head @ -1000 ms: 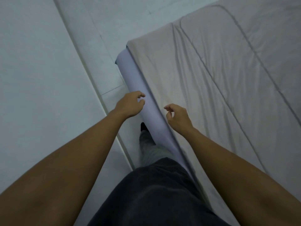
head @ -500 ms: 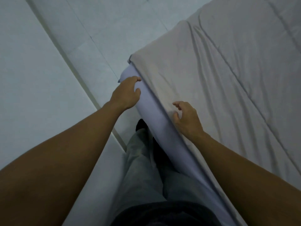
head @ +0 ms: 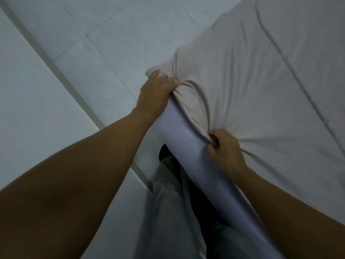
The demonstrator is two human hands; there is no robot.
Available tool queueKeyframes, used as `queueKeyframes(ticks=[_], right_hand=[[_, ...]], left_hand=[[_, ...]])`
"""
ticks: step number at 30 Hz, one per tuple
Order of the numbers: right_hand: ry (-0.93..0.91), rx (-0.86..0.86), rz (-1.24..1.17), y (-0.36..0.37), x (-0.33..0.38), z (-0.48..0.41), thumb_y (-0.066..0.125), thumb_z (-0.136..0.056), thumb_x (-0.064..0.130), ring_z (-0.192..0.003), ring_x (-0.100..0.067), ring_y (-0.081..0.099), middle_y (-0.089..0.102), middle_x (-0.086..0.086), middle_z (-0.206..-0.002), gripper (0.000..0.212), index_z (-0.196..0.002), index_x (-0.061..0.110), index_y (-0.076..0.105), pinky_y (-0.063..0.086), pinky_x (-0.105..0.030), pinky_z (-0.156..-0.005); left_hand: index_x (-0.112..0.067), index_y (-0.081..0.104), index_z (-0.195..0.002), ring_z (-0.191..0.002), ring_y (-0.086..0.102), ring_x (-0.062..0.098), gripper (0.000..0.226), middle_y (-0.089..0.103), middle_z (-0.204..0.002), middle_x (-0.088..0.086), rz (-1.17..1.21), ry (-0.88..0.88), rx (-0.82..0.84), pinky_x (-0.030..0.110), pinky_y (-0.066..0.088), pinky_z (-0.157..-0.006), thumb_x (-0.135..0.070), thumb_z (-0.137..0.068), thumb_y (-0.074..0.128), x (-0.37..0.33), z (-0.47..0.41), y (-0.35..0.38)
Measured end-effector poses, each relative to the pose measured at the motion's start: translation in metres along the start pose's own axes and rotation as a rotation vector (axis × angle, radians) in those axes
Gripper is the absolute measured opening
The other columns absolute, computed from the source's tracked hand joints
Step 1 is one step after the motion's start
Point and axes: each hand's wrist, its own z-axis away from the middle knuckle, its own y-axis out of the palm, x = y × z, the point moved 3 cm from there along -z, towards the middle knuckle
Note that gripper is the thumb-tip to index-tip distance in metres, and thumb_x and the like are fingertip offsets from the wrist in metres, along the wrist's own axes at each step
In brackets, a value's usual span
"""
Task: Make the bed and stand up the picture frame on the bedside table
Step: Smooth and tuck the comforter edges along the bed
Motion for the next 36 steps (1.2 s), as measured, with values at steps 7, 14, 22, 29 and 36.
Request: queueKeyframes(ticks=[7,14,22,29,36], right_hand=[[-0.12,0.071,-0.091,0.02,0.037,0.007,0.067,-0.077,0.011,-0.074,-0.013,0.045,0.049,0.006,-0.087,0.021,-0.097,0.011,0.058,0.033,-0.022,-0.068],[-0.31,0.099,-0.249,0.023,0.028,0.025,0.069,-0.086,0.017,-0.073,-0.012,0.058,0.056,-0.001,-0.095,0.015,-0.1,0.01,0.069,0.052,-0.028,-0.069],[-0.283,-0.035,0.416,0.015,-0.043,0.033,0.046,-0.098,0.041,-0.154,-0.029,0.014,0.014,-0.012,-0.166,0.072,-0.157,0.008,0.023,0.021,-0.051,-0.121],[-0.495,0.164,0.501,0.048,-0.036,0.075,0.036,-0.1,0.05,-0.154,-0.033,0.005,0.005,-0.012,-0.168,0.076,-0.159,0.009,0.012,0.018,-0.061,-0.118],[-0.516,-0.049,0.355,0.002,-0.051,0.043,0.066,-0.088,0.038,-0.091,-0.033,0.061,0.061,-0.014,-0.11,0.054,-0.133,0.01,0.06,0.047,-0.039,-0.076]], left_hand=[[-0.022,0.072,-0.115,-0.127,0.055,0.04,0.032,0.07,-0.118,0.016,0.008,-0.154,0.115,0.052,0.048,-0.099,-0.017,-0.091,0.051,0.036,0.039,-0.046],[-0.018,0.067,-0.12,-0.106,0.058,0.034,0.041,0.069,-0.112,0.011,0.13,-0.339,0.032,0.044,0.05,-0.09,-0.026,-0.086,0.045,0.014,0.043,-0.036],[-0.02,0.009,-0.158,-0.153,0.006,0.024,0.068,0.007,-0.166,0.001,-0.07,-0.065,0.148,0.048,0.008,-0.123,-0.054,-0.101,0.026,-0.039,0.04,0.036],[-0.022,-0.005,-0.158,-0.153,-0.003,0.02,0.073,-0.005,-0.166,0.003,-0.126,-0.123,0.205,0.047,0.003,-0.123,-0.062,-0.1,0.014,-0.023,0.047,0.038],[-0.008,0.041,-0.135,-0.126,0.042,0.035,0.085,0.041,-0.14,0.016,0.141,-0.858,-0.087,0.047,0.04,-0.105,-0.078,-0.086,0.036,-0.017,0.072,0.02]])
